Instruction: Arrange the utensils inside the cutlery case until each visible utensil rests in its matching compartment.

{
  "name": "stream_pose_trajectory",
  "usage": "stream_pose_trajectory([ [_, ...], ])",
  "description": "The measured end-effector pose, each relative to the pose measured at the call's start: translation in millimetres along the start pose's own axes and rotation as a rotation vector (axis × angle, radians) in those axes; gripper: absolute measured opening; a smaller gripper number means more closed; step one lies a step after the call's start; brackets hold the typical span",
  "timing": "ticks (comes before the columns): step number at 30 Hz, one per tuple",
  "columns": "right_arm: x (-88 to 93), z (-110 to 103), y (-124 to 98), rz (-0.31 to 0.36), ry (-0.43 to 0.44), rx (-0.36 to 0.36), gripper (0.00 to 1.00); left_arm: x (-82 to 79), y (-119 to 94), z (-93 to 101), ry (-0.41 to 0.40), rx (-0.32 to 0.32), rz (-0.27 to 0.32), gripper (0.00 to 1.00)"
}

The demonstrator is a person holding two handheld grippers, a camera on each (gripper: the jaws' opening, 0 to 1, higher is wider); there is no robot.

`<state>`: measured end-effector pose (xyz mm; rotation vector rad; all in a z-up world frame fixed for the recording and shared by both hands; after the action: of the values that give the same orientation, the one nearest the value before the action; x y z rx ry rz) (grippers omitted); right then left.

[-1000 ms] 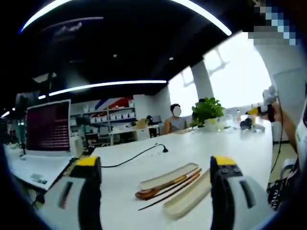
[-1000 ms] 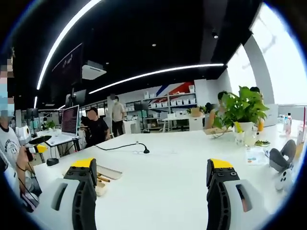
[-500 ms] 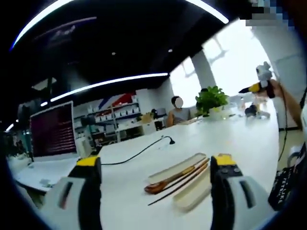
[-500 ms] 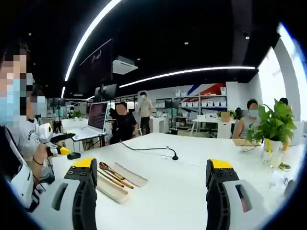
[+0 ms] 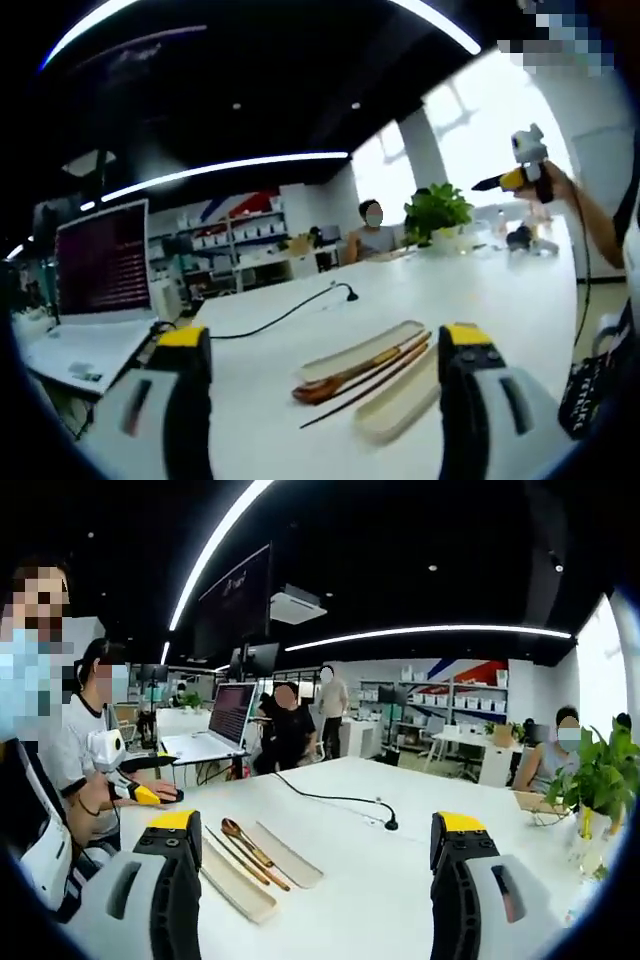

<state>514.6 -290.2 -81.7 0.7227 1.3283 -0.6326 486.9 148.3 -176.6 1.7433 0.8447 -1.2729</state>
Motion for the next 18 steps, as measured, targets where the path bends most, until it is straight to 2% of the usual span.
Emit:
stream_pose_trajectory([
  [4,1.5,0,12,-0.005,-0.019,-0.035,0.96,1.7,1,0.5,0.005,0.005,-0.013,0.95],
  [6,1.0,-2,17,-0.003,-0.045,-0.044,0.93,1.3,2,0.9,-0.013,0.013,-0.001,0.89],
  [9,1.4,-6,24,-0.027,-0.087,-0.056,0.94,2.0,3,1.6,-0.055,0.028,0.006,0.89],
  [18,15.4,-11,47,-0.066,-0.056,-0.157,0.88,4.3,6,-0.2,-0.076,0.054,-0.014,0.78],
])
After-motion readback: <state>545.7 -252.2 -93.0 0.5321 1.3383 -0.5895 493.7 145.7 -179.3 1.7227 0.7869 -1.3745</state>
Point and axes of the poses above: the point that each gripper's makers call its tool centre point, and the gripper's own axes: y roughly forward along the fingers, z roughly to its right, x roughly out of its underside, the point moved 9 cm from there along -y, roughly backward along the fingers, and after that the axes turned 12 degrees about z, right-handed, at the moved point
